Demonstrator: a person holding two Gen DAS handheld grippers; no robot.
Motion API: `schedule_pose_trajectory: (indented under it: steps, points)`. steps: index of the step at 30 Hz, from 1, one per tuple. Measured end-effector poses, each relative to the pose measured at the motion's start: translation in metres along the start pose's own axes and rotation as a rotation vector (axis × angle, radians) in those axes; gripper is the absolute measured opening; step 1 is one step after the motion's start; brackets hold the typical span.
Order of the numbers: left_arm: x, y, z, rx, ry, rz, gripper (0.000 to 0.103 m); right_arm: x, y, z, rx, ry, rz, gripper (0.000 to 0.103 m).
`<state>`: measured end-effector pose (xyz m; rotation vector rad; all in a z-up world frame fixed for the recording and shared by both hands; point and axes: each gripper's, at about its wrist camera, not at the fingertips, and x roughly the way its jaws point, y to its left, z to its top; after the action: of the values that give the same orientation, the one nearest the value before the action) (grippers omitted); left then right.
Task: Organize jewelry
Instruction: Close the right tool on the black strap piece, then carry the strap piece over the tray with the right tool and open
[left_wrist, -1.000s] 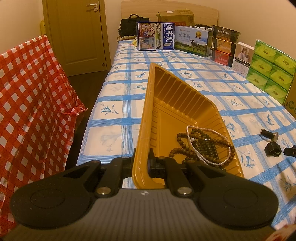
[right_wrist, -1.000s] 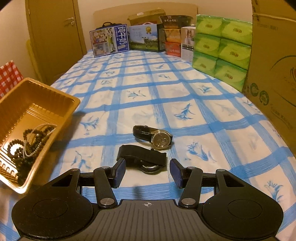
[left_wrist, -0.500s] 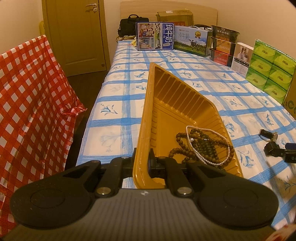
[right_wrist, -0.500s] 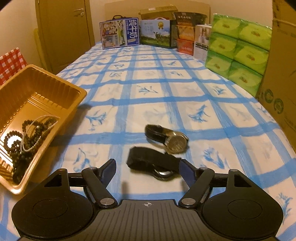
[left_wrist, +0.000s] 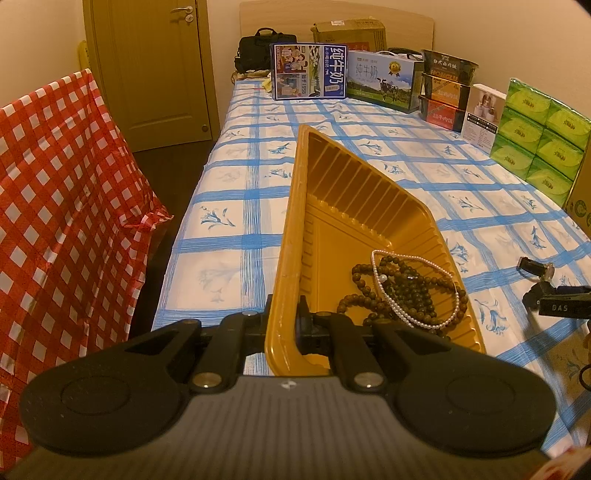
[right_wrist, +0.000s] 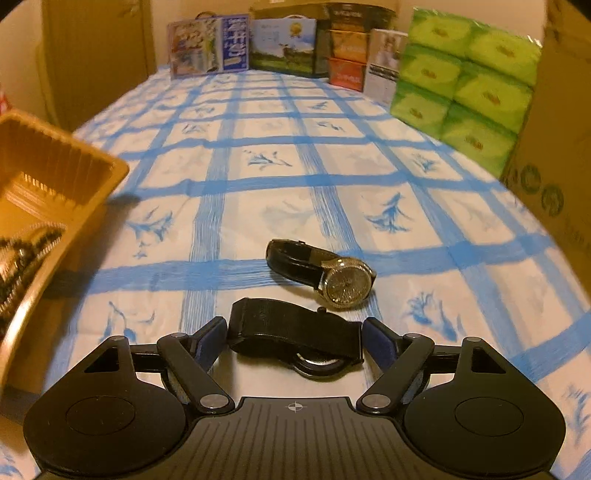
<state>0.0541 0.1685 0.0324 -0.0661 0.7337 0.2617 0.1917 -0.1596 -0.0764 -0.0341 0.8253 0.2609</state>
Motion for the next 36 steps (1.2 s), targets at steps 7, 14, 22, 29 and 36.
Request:
schedule_pose_trajectory:
  steps: [7,14,22,29,36]
  points:
    - [0.0,0.0,0.0,0.001,0.0,0.001,0.007,-0.007,-0.011,-0.006,0.013,-0.031,0.063,0.075]
    - [0.0,0.0,0.0,0.0,-0.001,0.002,0.007,-0.02,-0.01,-0.007,-0.007,-0.083,0.069,0.061]
    - [0.0,-0.001,0.0,0.001,0.0,0.001,0.007,-0.028,-0.011,-0.001,-0.026,-0.096,0.043,0.032]
    - [0.0,-0.001,0.0,0.001,-0.001,0.002,0.007,-0.038,-0.006,-0.004,-0.045,-0.115,0.047,0.029]
    - [0.0,-0.001,0.0,0.001,-0.001,0.002,0.007,-0.052,0.007,0.001,-0.081,-0.148,0.064,0.028]
